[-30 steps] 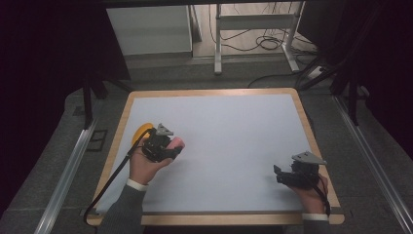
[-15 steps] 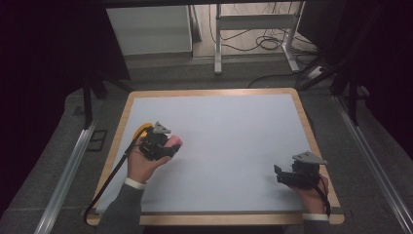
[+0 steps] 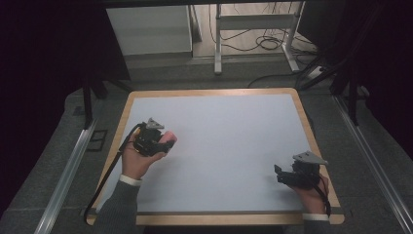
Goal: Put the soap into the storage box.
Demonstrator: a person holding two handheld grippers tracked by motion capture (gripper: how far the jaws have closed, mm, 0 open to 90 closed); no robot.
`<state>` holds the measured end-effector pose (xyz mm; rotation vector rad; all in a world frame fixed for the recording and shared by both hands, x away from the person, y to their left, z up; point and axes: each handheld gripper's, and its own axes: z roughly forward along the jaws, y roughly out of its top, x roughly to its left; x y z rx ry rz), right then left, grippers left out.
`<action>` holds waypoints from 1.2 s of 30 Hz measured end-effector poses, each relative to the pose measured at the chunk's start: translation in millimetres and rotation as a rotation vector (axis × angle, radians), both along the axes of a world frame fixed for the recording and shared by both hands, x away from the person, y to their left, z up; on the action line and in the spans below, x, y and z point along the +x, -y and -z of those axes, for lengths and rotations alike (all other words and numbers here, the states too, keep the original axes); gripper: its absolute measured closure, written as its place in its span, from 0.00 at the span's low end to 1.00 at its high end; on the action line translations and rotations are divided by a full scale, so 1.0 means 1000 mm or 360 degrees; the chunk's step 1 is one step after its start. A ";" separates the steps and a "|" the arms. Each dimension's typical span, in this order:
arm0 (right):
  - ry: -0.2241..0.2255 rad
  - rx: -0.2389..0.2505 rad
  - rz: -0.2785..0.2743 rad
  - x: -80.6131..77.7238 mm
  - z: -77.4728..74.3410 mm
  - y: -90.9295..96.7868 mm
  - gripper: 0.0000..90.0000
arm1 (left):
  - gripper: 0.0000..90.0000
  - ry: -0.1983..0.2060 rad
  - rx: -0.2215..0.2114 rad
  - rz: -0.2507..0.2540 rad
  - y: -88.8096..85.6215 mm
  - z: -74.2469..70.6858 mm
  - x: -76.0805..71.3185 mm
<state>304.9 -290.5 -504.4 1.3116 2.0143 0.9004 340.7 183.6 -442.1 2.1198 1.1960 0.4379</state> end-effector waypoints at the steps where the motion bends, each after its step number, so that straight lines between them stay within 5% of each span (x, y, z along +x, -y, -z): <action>1: 0.0000 0.0000 0.0000 0.000 0.000 0.000 0.08 | 0.67 0.0000 0.0000 0.0000 0.000 0.000 0.000; 36: 0.0000 0.0000 -0.0009 0.000 0.001 0.000 0.08 | 0.67 -0.0024 0.0012 -0.0100 -0.024 -0.002 0.017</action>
